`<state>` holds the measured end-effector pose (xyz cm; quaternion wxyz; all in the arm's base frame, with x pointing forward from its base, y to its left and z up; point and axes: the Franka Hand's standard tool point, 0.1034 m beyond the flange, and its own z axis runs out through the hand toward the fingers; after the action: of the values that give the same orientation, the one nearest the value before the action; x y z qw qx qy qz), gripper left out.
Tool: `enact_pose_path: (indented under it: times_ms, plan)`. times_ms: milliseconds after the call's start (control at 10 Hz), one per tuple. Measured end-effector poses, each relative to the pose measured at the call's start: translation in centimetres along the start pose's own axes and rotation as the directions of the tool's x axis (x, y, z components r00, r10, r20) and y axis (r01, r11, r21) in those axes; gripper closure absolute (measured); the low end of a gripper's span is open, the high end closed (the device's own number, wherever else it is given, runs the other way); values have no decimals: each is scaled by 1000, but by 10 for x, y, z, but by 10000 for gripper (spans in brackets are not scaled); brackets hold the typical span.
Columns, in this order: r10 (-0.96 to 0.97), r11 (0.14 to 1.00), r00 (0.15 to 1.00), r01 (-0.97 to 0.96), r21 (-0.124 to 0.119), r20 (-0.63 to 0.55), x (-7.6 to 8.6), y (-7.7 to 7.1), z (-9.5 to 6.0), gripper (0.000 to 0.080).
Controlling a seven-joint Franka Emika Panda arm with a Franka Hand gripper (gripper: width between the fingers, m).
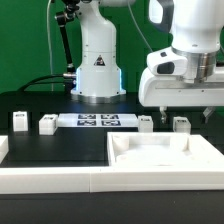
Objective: Assemble square table
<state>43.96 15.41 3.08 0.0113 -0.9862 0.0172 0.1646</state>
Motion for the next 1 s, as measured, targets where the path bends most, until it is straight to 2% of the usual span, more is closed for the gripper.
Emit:
enact_pose_path:
  times_ms: [300, 500, 600, 700, 800, 1000]
  plan:
    - [-7, 1000, 988, 10, -18, 152, 2, 1, 1, 150]
    - [-11, 1000, 986, 14, -15, 169, 7, 0, 2, 150]
    - [-36, 999, 986, 35, 6, 163, 7, -3, 3, 150]
    - [-75, 997, 984, 70, 38, 163, 9, -4, 3, 150]
    - [-85, 996, 984, 78, 50, 158, 11, -2, 3, 150]
    - [-85, 996, 982, 77, 48, 170, 9, -3, 4, 150]
